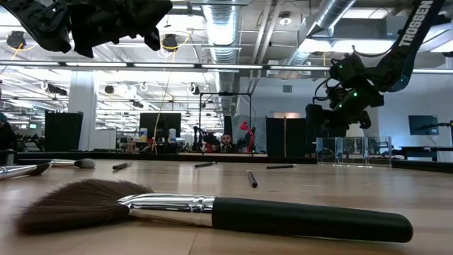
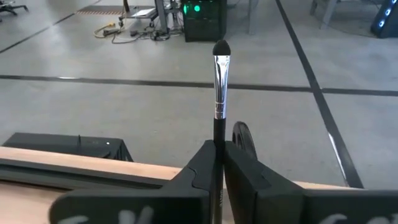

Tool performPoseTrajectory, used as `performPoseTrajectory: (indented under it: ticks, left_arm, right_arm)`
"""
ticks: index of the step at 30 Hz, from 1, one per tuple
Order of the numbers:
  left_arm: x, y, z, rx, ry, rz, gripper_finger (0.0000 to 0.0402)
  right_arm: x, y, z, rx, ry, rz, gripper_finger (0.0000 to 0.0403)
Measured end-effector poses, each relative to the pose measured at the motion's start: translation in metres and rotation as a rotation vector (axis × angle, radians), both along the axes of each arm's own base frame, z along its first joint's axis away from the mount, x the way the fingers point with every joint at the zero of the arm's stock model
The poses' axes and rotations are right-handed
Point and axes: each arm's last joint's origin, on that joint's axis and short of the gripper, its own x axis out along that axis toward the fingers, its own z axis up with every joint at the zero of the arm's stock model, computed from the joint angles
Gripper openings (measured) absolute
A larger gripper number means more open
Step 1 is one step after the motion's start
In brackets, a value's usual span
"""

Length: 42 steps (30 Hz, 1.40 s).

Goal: Put items in baskets/containers
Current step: Put the black eyeshadow brush into the transparent organizer

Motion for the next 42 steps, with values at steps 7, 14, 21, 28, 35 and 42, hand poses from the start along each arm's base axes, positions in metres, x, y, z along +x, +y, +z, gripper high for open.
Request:
performPoseTrajectory:
  ticks: [7, 14, 21, 28, 35, 42]
  left_arm:
    - [0.000, -0.001, 0.000, -0.007, 0.004, -0.005, 0.0006]
    - [0.000, -0.001, -0.001, -0.008, 0.007, -0.005, 0.0006]
    - [0.001, 0.000, -0.003, -0.019, 0.030, -0.003, 0.0006]
    - [0.001, 0.001, -0.003, -0.024, 0.024, 0.052, 0.0006]
    - [0.002, 0.001, -0.003, -0.024, 0.026, 0.053, 0.0006]
    - [0.002, 0.002, -0.003, -0.042, 0.024, 0.079, 0.0006]
  right_arm:
    - [0.000, 0.002, -0.003, 0.037, 0.005, -0.006, 0.0063]
    - [0.003, 0.008, 0.006, 0.017, -0.026, 0.016, 0.0067]
    - [0.010, 0.038, 0.048, -0.082, -0.067, 0.133, 0.0067]
    - [0.013, 0.086, 0.065, -0.007, -0.044, 0.296, 0.0067]
    - [0.019, 0.138, 0.057, 0.242, -0.071, 0.495, 0.0067]
    - [0.029, 0.180, 0.051, 0.506, -0.005, 0.547, 0.0067]
